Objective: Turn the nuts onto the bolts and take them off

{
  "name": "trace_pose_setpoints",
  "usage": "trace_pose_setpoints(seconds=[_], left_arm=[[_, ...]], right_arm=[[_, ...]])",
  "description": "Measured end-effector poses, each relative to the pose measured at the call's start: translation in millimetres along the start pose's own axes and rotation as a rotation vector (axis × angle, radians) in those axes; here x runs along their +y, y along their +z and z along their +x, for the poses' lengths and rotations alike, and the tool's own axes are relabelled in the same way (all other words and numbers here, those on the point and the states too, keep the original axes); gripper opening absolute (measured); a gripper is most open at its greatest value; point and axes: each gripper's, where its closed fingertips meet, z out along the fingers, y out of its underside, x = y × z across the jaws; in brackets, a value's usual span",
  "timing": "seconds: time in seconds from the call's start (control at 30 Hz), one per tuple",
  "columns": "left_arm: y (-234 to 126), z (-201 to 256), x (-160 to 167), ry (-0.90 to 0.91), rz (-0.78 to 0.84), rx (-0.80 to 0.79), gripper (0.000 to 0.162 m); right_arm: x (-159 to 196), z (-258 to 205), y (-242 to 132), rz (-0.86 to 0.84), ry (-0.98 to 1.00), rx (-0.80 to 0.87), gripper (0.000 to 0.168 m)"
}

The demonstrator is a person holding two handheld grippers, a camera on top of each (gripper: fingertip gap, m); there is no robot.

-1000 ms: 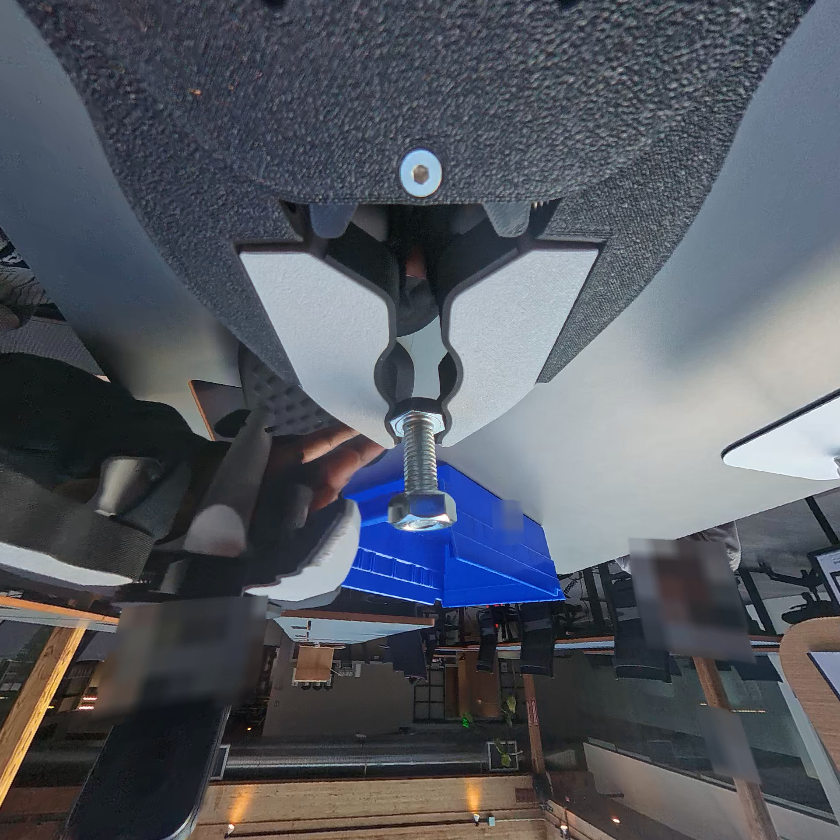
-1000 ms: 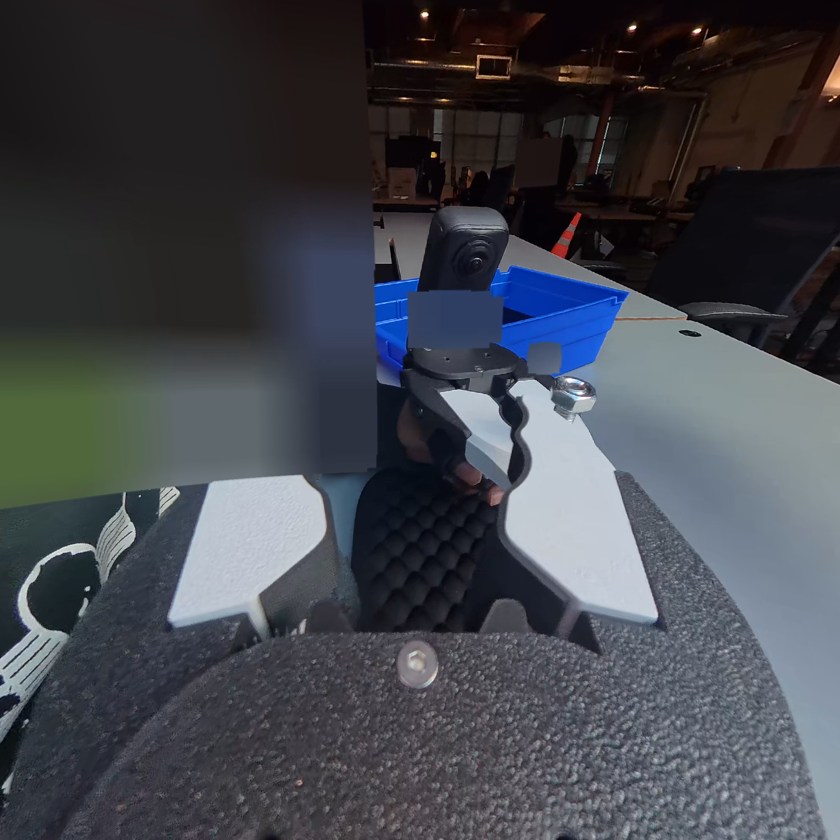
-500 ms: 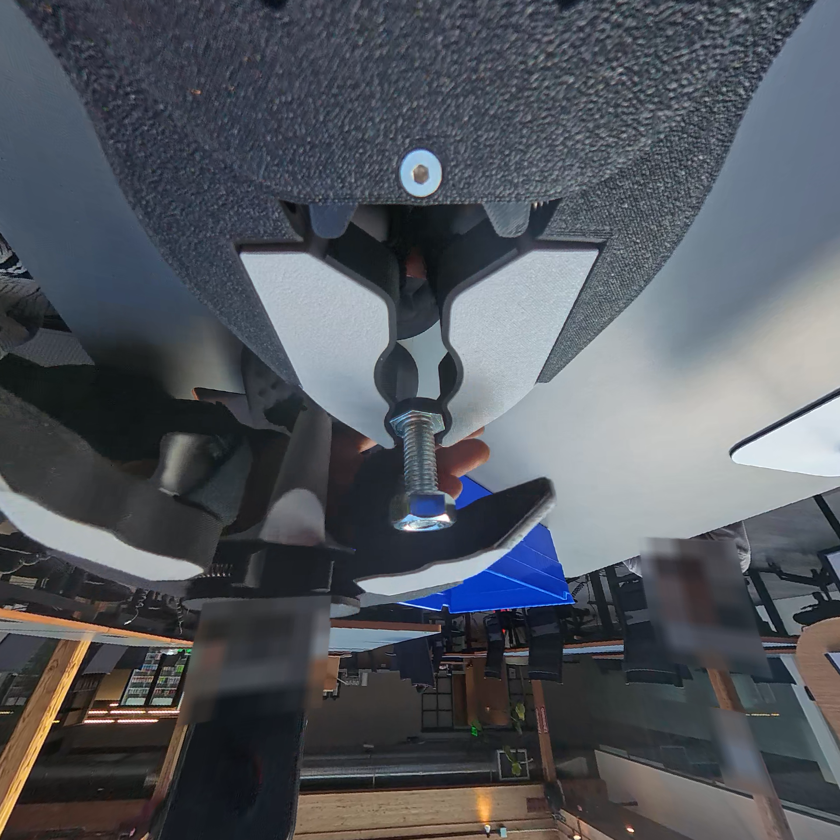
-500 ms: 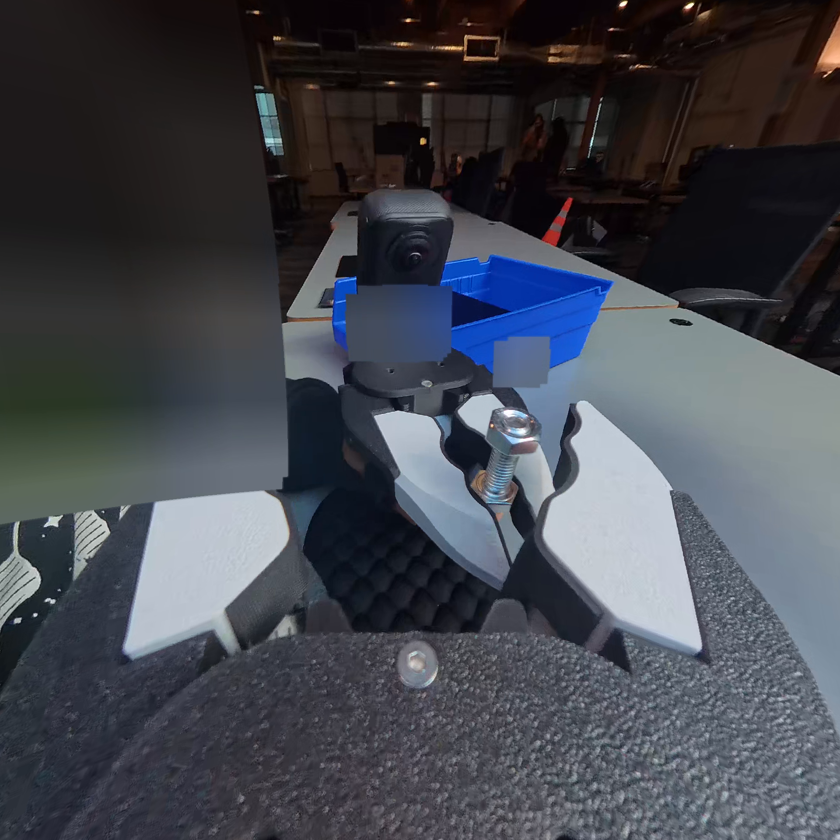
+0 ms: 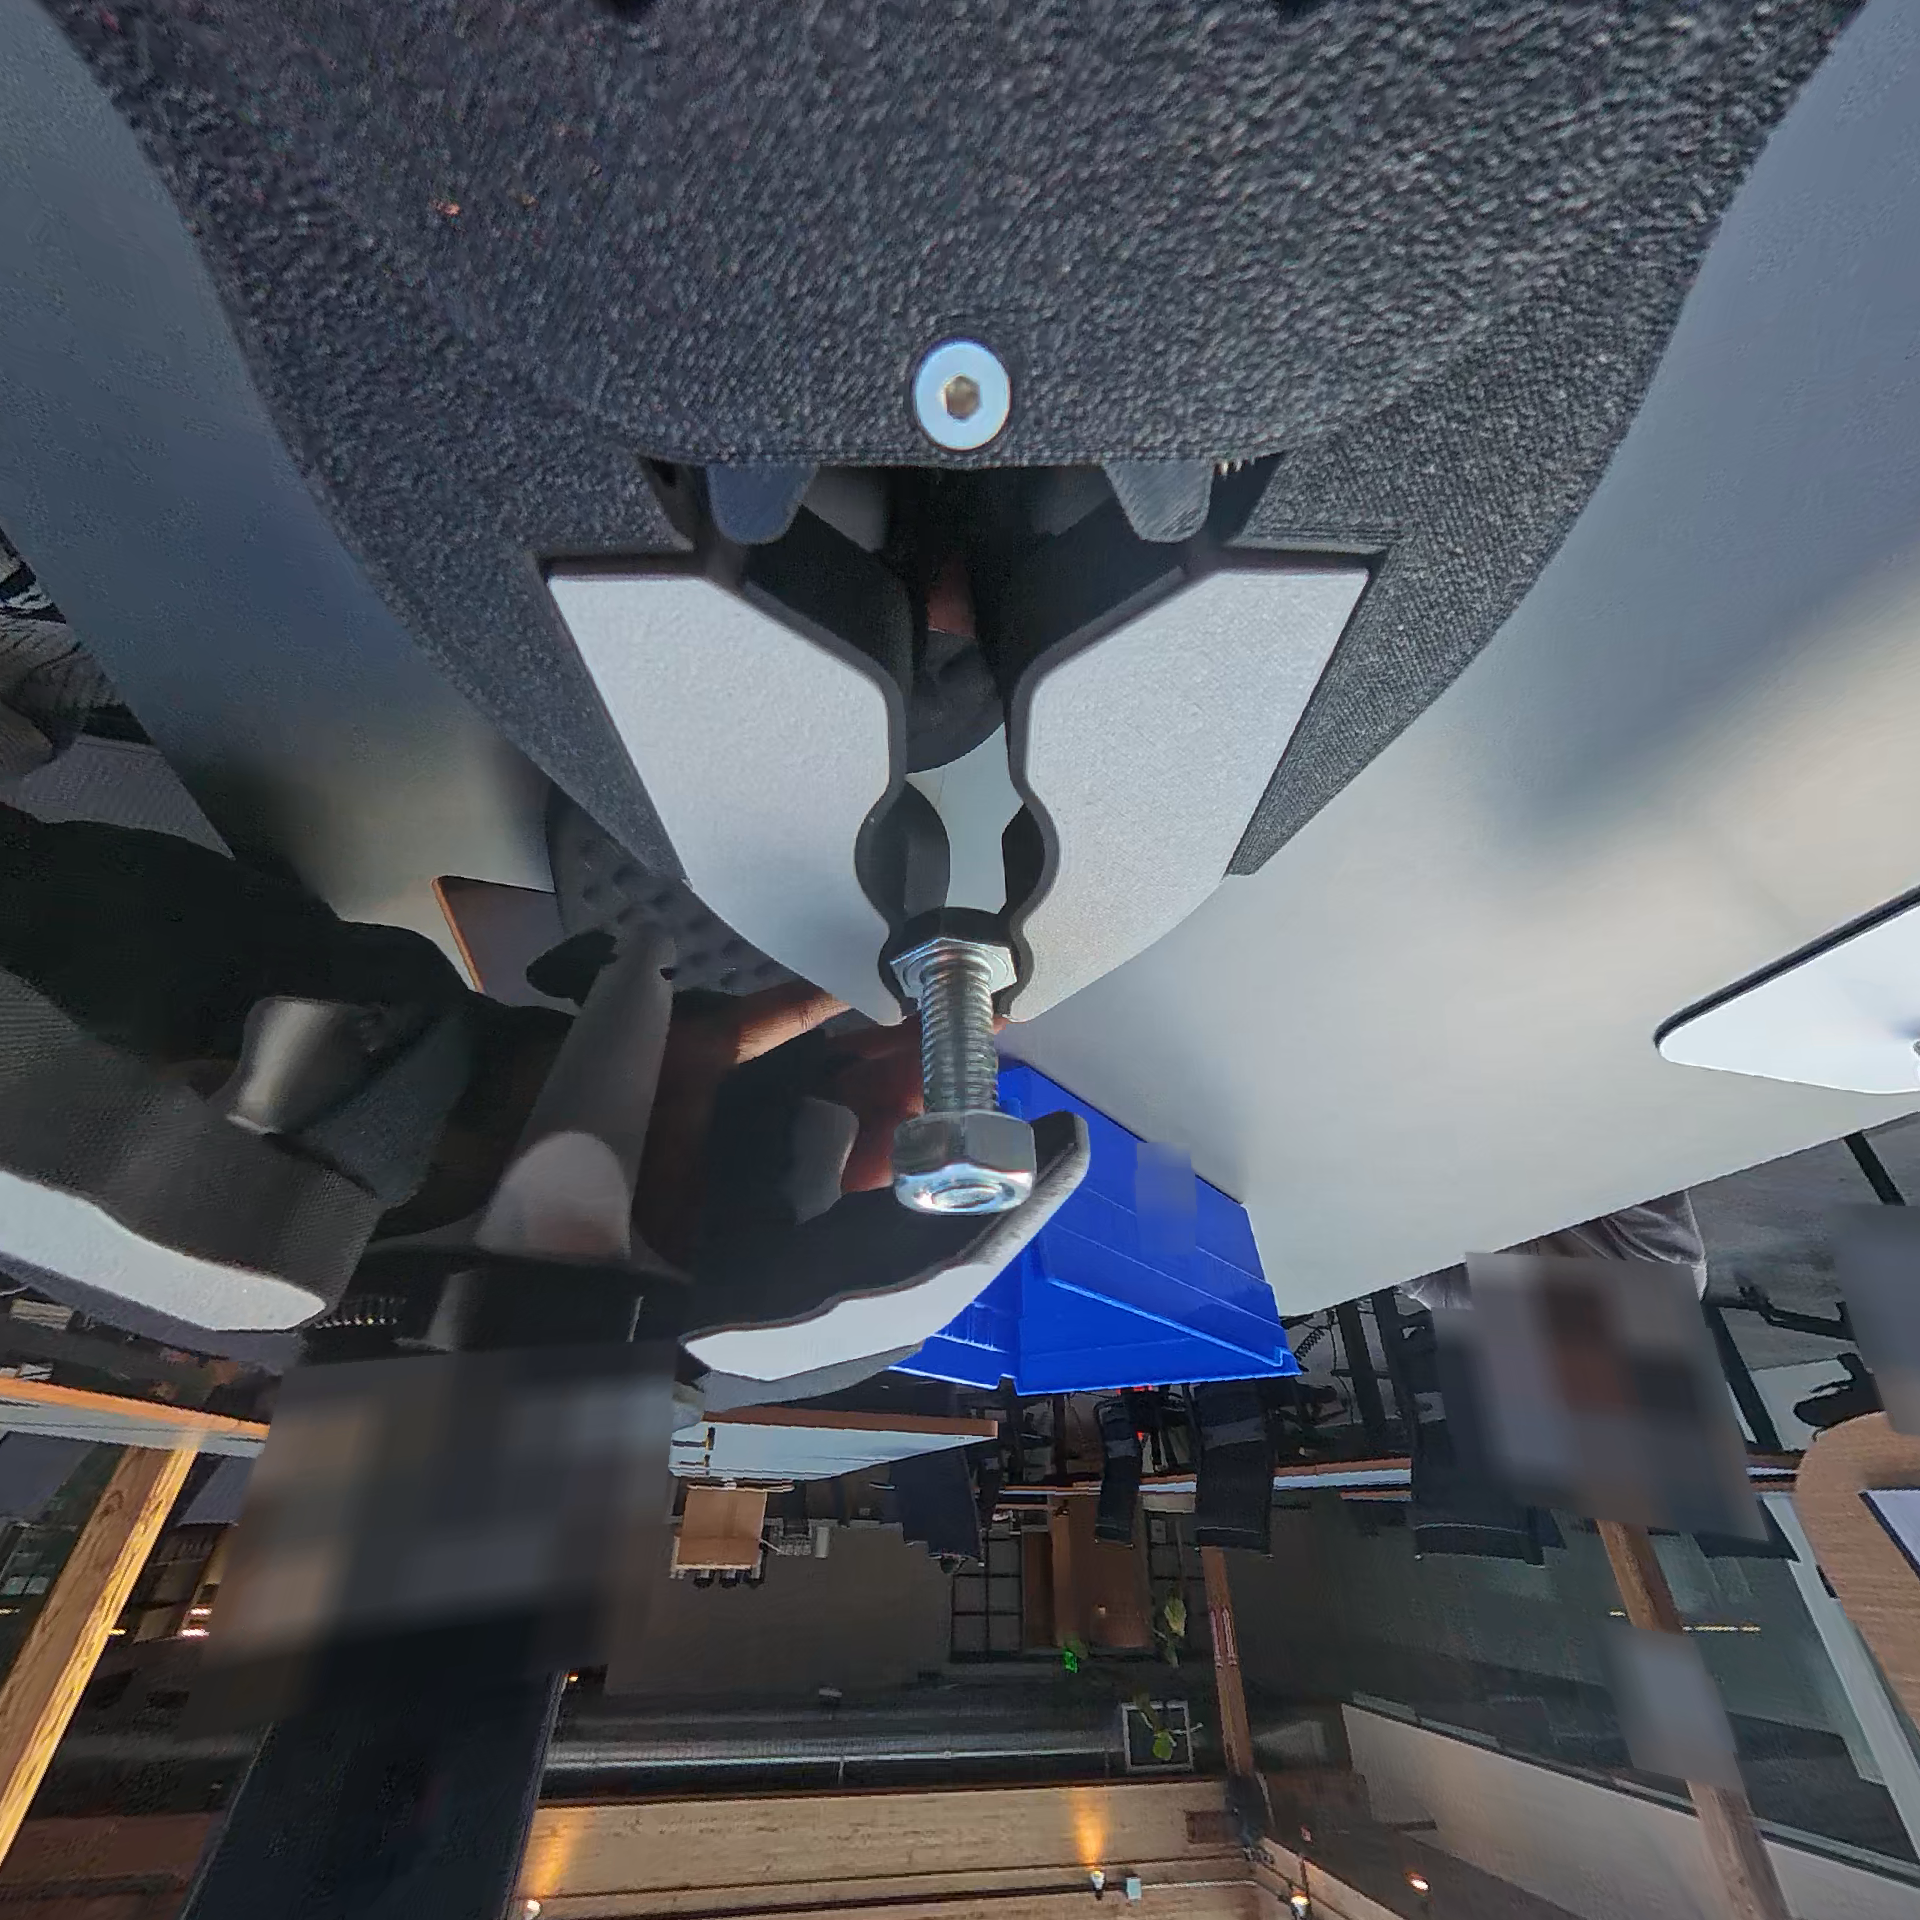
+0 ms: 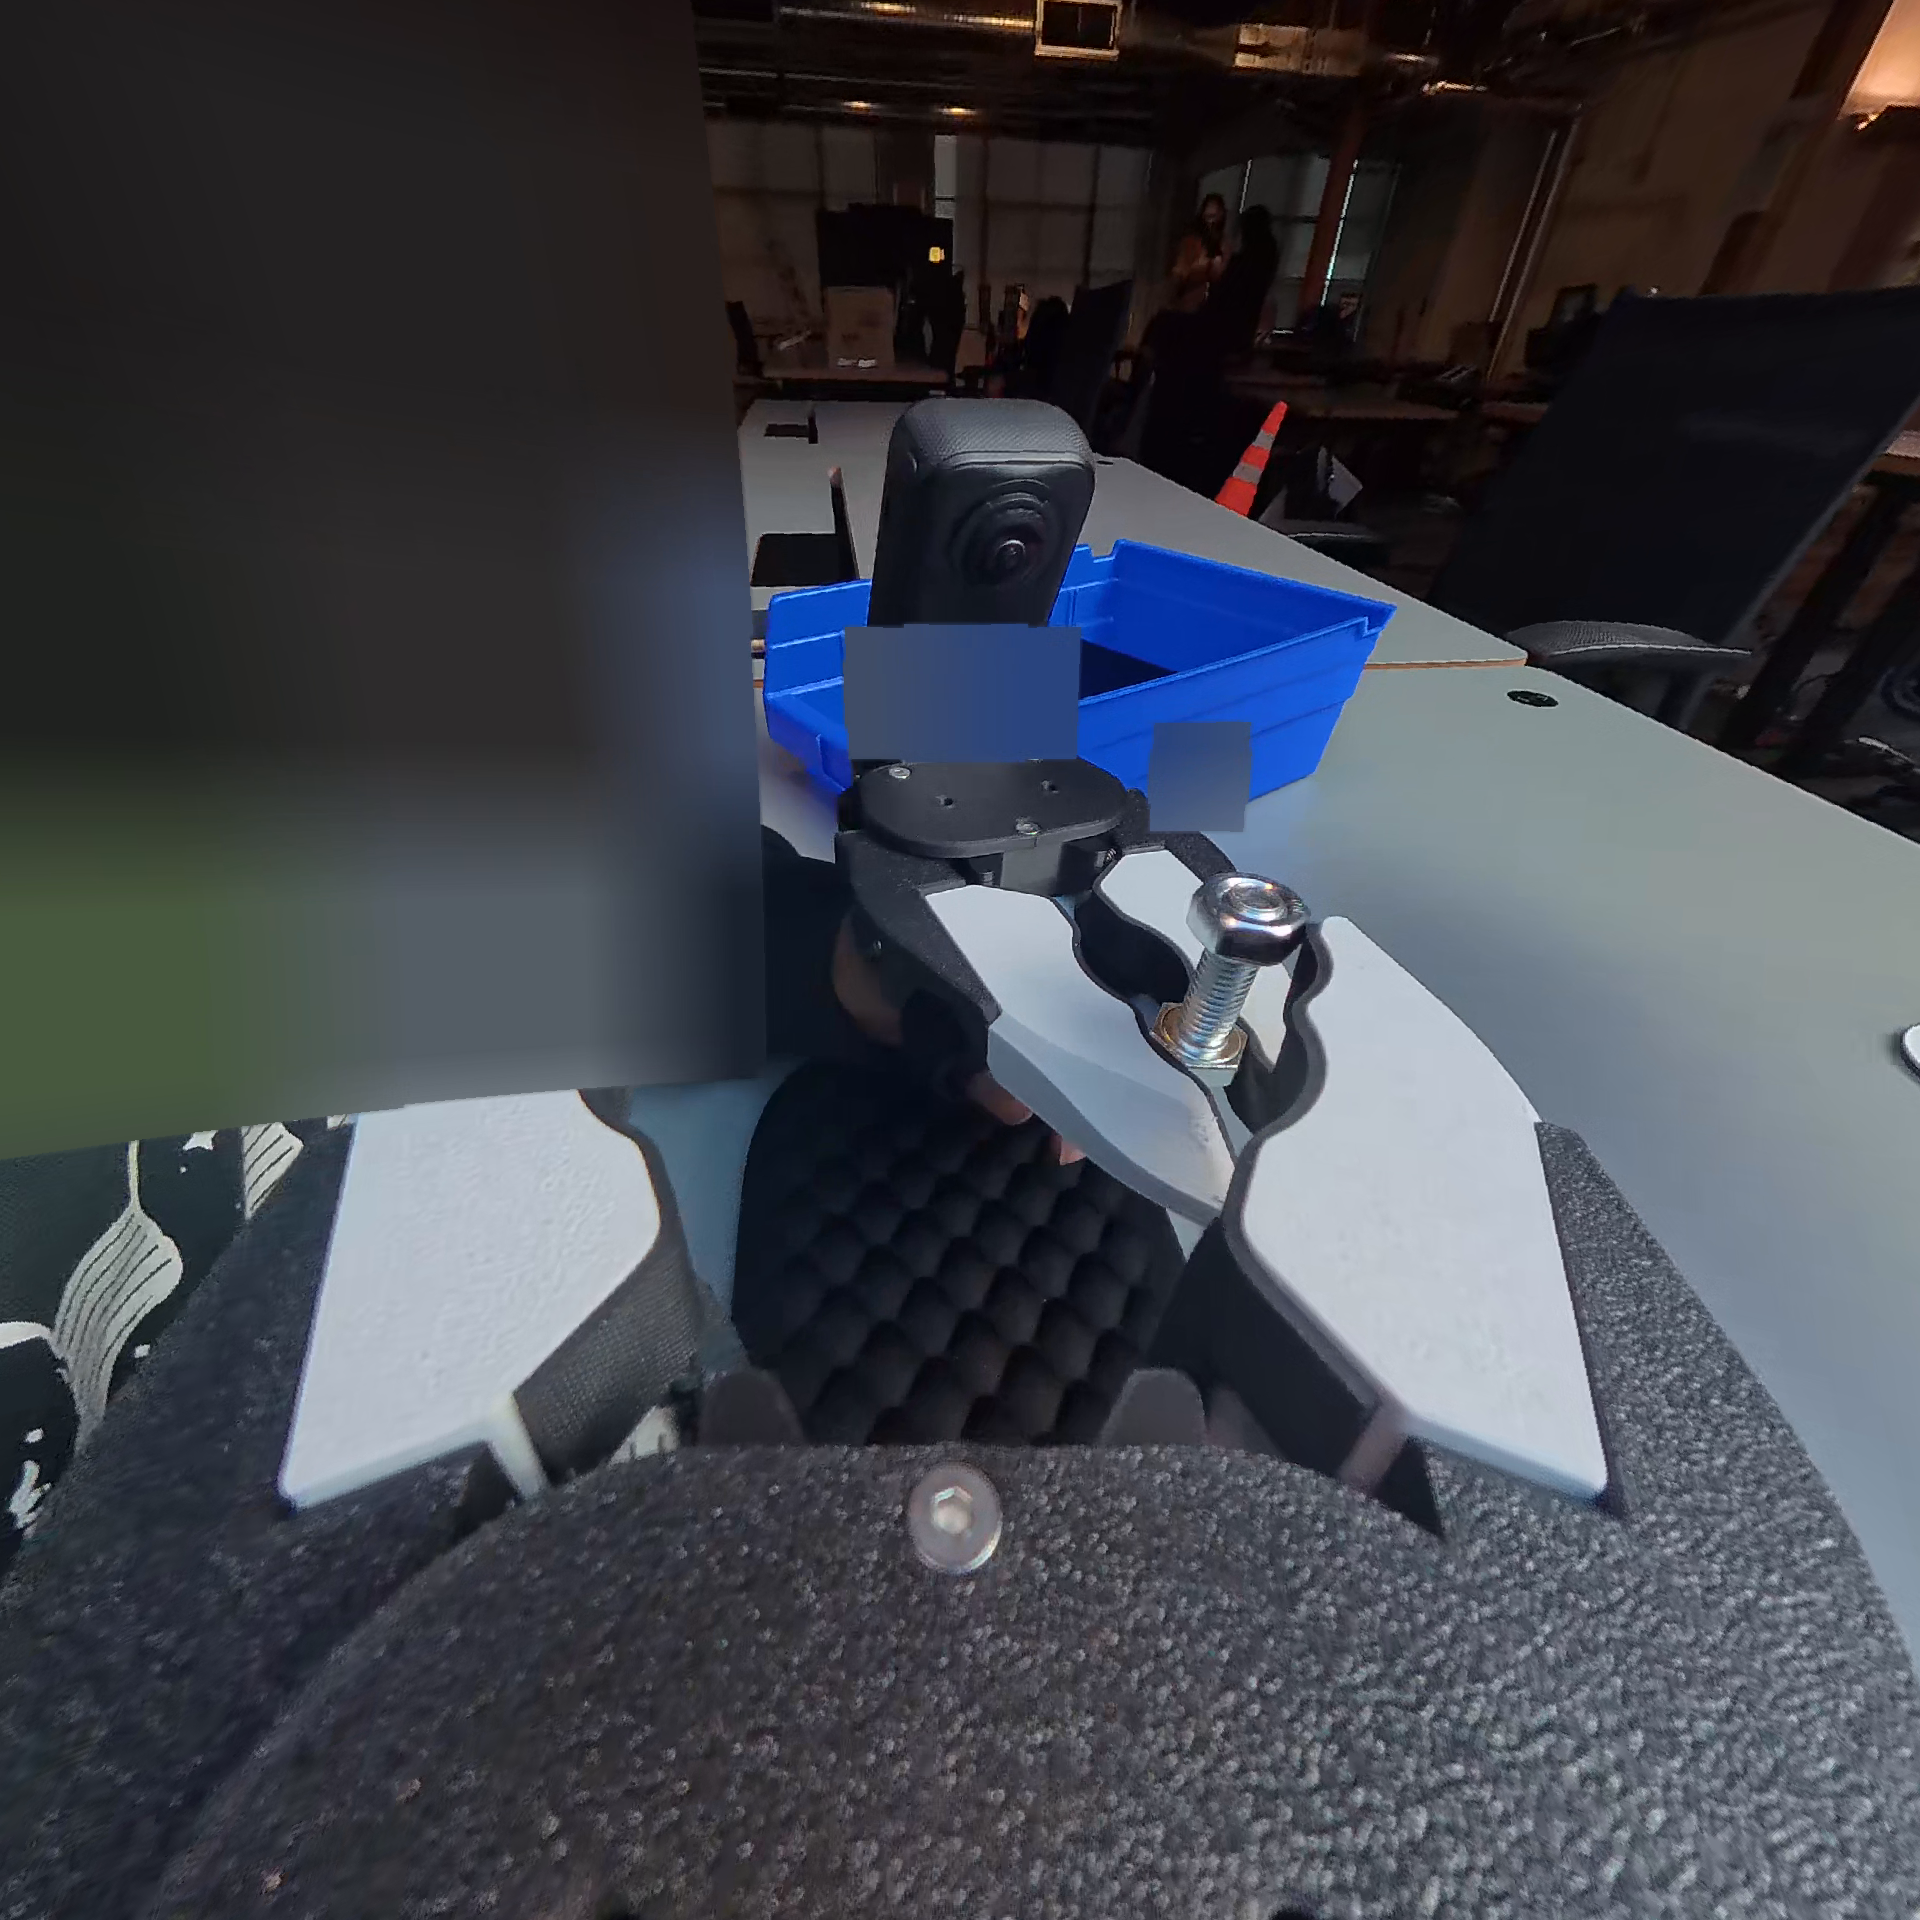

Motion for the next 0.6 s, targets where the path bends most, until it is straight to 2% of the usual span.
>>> trace_pose_setpoints(seconds=[0.17, 0.27, 0.4, 0.47, 0.6], left_arm=[[-0.2, -0.3, -0.3, 0.000, 0.002, -0.003, 0.013], [-0.2, -0.4, -0.4, -0.002, 0.003, -0.003, 0.013], [-0.2, -0.4, -0.4, 0.000, 0.003, -0.004, 0.014], [-0.4, -0.2, -0.6, 0.000, 0.004, -0.004, 0.014], [0.1, 0.7, -0.2, 0.005, 0.001, 0.000, 0.014]], right_arm=[[-0.5, -7.0, -9.3, 0.009, 0.005, 0.013, 0.115], [-1.8, -20.2, -14.4, 0.019, 0.001, -0.048, 0.089], [-3.7, -13.9, -19.5, 0.036, -0.036, -0.008, 0.078], [-7.1, -0.7, -20.5, 0.063, -0.028, 0.050, 0.080], [-9.2, 14.3, -10.9, 0.086, 0.001, 0.079, 0.109]])
